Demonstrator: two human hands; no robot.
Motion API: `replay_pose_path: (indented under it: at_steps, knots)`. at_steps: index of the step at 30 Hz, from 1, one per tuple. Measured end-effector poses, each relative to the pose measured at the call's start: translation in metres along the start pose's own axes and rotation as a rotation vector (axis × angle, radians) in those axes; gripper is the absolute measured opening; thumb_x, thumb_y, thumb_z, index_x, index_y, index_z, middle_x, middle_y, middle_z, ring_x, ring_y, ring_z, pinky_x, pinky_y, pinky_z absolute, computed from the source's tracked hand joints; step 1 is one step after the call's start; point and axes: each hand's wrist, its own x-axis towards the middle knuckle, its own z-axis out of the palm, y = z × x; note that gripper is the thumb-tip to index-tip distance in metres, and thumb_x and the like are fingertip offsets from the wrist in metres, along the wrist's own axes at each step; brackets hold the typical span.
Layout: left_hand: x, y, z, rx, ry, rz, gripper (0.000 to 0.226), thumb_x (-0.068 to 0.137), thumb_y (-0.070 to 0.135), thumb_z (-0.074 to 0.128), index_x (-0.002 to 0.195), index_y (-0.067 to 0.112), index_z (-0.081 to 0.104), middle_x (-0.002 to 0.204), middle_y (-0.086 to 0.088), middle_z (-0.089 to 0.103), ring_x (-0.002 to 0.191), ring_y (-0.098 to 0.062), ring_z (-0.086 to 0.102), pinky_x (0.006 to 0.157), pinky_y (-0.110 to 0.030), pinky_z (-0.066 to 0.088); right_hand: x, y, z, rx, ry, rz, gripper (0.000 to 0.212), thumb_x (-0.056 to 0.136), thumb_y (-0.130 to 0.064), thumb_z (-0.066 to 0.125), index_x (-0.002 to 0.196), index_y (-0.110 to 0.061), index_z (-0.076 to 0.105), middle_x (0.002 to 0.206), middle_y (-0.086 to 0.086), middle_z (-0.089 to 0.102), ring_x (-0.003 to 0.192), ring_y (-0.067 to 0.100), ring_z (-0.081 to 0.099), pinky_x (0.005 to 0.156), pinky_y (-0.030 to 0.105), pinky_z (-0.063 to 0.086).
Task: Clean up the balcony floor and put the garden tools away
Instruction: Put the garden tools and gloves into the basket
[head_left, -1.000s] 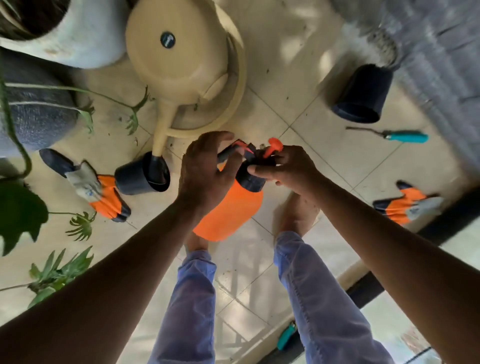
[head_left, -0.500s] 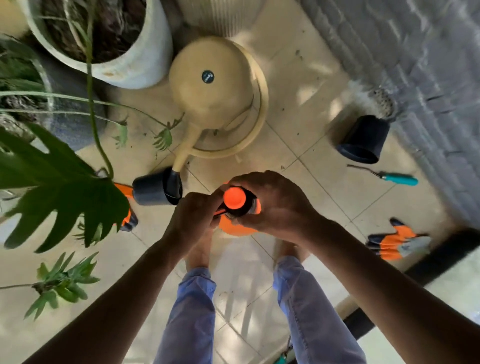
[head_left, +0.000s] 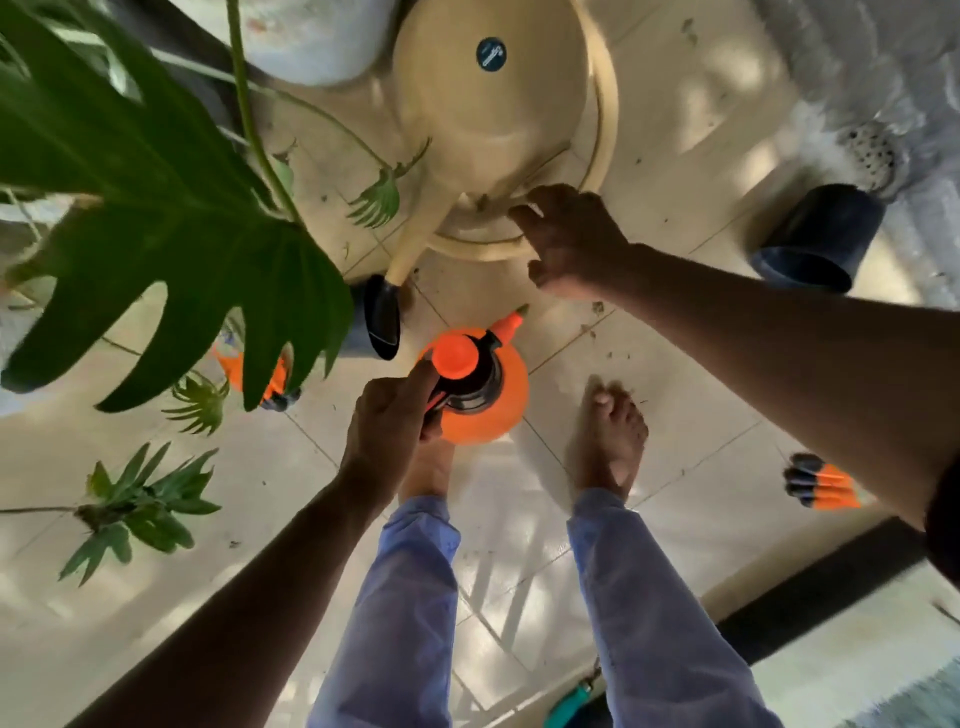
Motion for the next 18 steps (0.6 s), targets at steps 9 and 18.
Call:
replay_pose_path:
  at_steps: [9, 18]
  knots:
    - [0.008, -0.023, 0.015, -0.112, 0.102, -0.032, 0.064, 0.101, 0.038, 0.06, 0.042, 0.021, 0.042, 0.046, -0.003, 0.043, 0.049, -0.016, 0.039, 0.061, -0.031, 0.034, -0.109, -0.006, 0.27, 0.056, 0.057, 0.622, 0.045, 0.095, -0.021, 0.045, 0.139, -0.02, 0.042, 0.136, 0.011, 0.053, 0.115, 0.033, 0.055, 0.095, 0.045, 0.046]
    - [-0.029, 0.04, 0.026, -0.222, 0.182, -0.1, 0.05, 0.076, 0.058, 0.06, 0.039, 0.025, 0.055, 0.046, 0.005, 0.053, 0.048, -0.01, 0.047, 0.062, -0.028, 0.043, -0.133, 0.03, 0.264, 0.054, 0.065, 0.492, 0.041, 0.104, -0.035, 0.033, 0.125, -0.012, 0.06, 0.125, 0.013, 0.065, 0.113, 0.032, 0.06, 0.096, 0.042, 0.044]
